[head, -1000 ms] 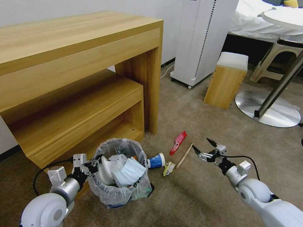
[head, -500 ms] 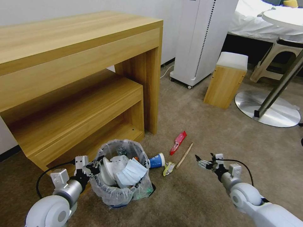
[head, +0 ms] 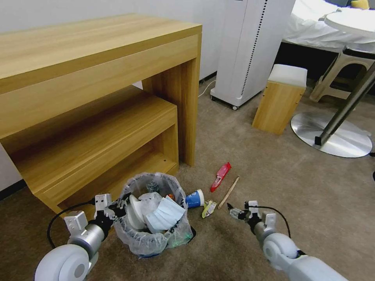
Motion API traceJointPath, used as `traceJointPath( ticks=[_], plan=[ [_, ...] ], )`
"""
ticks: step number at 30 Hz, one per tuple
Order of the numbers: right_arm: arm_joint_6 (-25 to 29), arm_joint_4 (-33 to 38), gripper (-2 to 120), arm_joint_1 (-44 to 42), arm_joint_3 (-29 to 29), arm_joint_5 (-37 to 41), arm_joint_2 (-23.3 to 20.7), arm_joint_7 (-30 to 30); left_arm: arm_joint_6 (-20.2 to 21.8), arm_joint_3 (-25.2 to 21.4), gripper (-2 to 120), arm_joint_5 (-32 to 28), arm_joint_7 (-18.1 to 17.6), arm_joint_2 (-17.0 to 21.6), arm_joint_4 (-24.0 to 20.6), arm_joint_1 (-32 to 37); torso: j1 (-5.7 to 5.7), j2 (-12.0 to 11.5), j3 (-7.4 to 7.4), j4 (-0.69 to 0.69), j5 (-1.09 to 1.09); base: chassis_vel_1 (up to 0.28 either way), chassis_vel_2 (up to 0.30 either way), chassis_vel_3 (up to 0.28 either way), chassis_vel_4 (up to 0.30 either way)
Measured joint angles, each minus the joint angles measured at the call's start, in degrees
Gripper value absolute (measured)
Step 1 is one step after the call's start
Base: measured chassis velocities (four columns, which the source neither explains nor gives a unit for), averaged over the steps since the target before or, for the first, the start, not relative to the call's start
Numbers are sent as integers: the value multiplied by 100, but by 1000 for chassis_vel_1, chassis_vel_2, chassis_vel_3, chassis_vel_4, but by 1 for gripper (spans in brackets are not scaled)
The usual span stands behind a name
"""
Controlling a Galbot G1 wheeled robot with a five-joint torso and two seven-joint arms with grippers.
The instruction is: Pick up the trash bin and place the garbage on the floor into it.
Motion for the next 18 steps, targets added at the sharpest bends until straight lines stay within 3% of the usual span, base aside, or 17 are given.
traceJointPath(
  ticks=[8, 13, 18],
  plan=[
    [-387, -53, 98, 135, -21, 215, 227, 321, -99, 23, 2, 134, 67, -58, 71, 23, 0, 0, 0, 0, -1, 0, 0, 0, 0],
    [-99, -204, 100, 404, -153, 463, 405, -52, -142, 42, 2, 233, 87, -155, 104, 36, 0, 0, 0, 0, 0, 0, 0, 0, 0],
    [-98, -353, 100, 657, -291, 606, 666, -23, -146, 32, 2, 266, 89, -217, 104, 50, 0, 0, 0, 0, -1, 0, 0, 0, 0]
  ],
)
